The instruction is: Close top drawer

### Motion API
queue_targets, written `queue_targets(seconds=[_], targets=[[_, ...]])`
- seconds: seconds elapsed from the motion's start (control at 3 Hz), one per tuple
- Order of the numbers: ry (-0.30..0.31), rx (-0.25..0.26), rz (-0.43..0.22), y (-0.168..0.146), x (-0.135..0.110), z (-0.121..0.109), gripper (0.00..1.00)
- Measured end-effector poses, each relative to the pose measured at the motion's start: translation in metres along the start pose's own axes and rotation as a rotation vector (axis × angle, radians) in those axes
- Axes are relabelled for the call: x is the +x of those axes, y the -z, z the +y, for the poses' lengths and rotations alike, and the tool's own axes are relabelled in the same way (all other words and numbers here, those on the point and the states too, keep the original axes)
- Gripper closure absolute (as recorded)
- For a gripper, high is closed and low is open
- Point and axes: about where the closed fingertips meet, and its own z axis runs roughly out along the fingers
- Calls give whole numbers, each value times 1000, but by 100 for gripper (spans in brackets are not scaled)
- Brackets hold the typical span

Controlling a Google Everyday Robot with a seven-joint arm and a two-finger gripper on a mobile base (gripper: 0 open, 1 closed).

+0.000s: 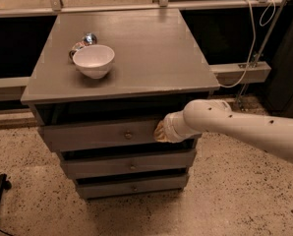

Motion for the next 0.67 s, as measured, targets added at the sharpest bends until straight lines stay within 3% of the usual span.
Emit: queue_targets(seconds=[0.33,0.67], targets=[[27,32,-8,1,-3,-4,100],[42,48,-45,7,-14,15,100]])
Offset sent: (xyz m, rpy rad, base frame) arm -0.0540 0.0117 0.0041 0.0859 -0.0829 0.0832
